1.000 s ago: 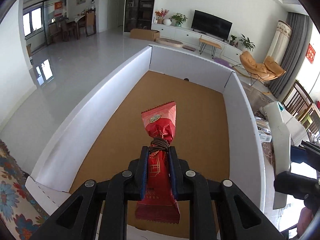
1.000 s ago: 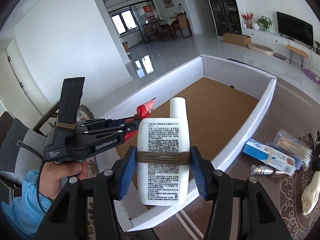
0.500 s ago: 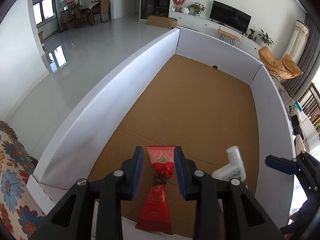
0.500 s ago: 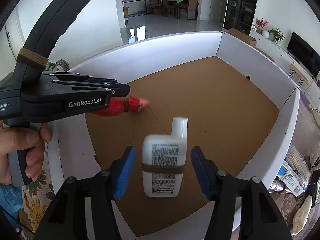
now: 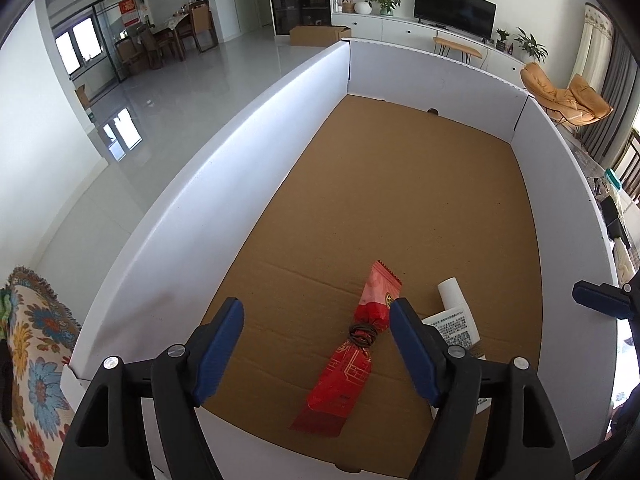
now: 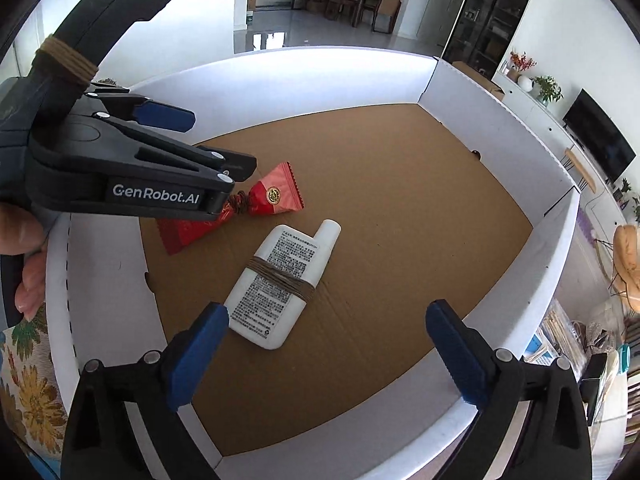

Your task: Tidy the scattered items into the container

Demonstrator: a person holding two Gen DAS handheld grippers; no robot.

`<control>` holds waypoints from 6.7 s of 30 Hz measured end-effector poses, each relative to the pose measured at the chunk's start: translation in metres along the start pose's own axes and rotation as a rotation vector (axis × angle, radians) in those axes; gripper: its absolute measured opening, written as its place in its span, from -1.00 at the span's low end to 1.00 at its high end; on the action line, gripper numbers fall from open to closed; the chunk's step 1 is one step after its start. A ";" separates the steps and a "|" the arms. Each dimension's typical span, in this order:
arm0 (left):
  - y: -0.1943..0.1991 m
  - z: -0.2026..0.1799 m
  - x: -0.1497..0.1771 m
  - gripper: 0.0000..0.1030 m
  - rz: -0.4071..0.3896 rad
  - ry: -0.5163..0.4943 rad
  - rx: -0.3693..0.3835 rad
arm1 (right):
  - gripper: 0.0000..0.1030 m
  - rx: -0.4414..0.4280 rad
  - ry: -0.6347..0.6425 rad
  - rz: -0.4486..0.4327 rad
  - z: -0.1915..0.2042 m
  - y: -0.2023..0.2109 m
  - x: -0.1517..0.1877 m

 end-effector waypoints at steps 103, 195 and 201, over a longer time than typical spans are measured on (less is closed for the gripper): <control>-0.092 -0.421 0.116 1.00 0.042 -0.373 0.302 | 1.00 0.430 -0.874 0.236 -0.350 0.054 0.435; -0.156 -0.375 0.001 1.00 0.061 -0.406 0.321 | 1.00 0.431 -0.875 0.236 -0.349 0.053 0.434; -0.155 -0.375 0.002 1.00 0.058 -0.405 0.321 | 1.00 0.431 -0.875 0.236 -0.350 0.052 0.434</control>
Point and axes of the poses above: each gripper's, at about its wrist camera, not at the fingertips, and y roughly against the way its jaws point, z to its left, x to its underside, the point moved 8 cm from there along -y, roughly the way its jaws point, and after that the axes turned 15 degrees about x, right-handed, at the moved point
